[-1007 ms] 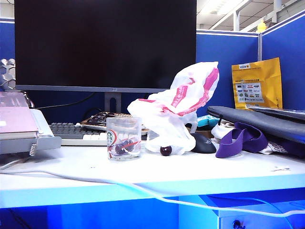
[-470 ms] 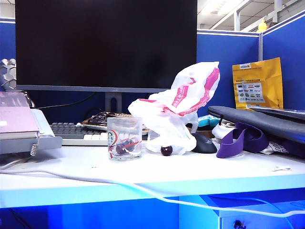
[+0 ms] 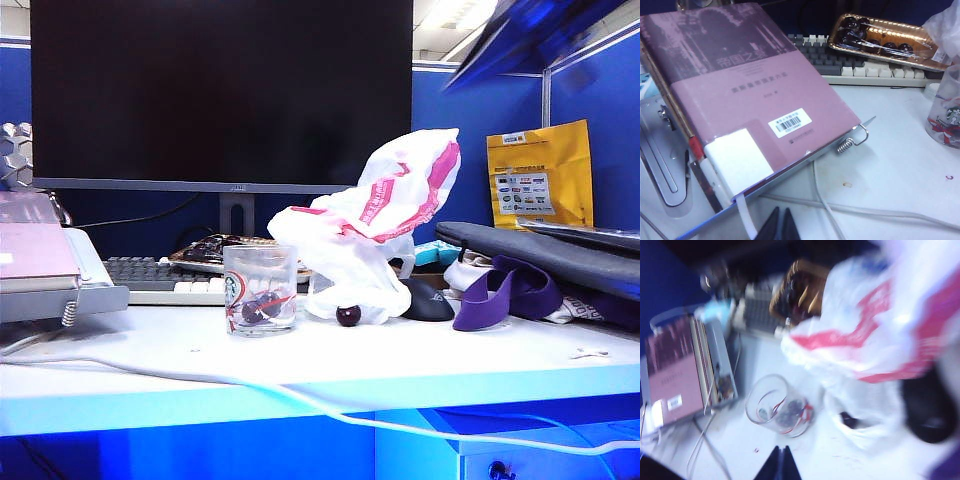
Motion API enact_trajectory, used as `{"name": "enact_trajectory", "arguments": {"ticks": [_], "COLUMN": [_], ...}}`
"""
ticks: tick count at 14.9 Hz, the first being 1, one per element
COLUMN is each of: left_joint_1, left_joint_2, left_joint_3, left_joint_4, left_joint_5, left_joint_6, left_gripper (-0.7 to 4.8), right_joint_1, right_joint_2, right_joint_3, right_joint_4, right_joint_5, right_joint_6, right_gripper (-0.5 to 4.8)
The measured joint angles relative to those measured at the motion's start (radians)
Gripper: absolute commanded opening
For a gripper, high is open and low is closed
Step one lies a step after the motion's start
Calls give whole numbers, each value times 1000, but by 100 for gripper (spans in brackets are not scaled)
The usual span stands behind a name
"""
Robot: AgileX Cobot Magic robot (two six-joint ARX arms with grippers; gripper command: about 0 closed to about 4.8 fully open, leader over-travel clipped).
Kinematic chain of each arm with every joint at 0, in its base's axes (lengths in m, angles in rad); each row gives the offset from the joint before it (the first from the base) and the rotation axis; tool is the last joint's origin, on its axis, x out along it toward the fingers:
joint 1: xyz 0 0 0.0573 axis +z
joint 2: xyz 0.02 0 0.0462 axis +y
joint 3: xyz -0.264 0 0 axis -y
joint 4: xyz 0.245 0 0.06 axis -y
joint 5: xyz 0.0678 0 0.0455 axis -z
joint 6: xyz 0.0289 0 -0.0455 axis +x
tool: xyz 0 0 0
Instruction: Pick up the cherry on the right side of the glass and put it inside the glass.
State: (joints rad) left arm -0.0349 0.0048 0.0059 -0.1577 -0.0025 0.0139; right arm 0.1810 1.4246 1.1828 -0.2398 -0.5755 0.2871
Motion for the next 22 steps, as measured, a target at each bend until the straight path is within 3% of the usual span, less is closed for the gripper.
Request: {"name": "enact_trajectory", "arguments": {"ticks": [8, 13, 17, 19, 22], "left_joint_1": [0, 0, 0, 0, 0], "left_joint_2": [0, 0, 0, 0, 0], "left_joint_3": [0, 0, 0, 0, 0], "left_joint_4": [0, 0, 0, 0, 0], "left_joint_5": [0, 0, 0, 0, 0], "left_joint_6": [0, 0, 0, 0, 0], "left_gripper": [-5, -5, -5, -5, -5], "right_joint_1": [90, 123, 193, 212, 213], "right_joint_2": [415, 554, 634, 659, 669], "right_joint_3": [373, 462, 467, 467, 467], "right_joint_4": [-42, -31, 9, 9, -3], "right_joint_5": [15, 98, 43, 112, 400], "right_joint_6": [-78, -125, -137, -168, -231], "right_gripper": [-5, -5, -5, -5, -5]}}
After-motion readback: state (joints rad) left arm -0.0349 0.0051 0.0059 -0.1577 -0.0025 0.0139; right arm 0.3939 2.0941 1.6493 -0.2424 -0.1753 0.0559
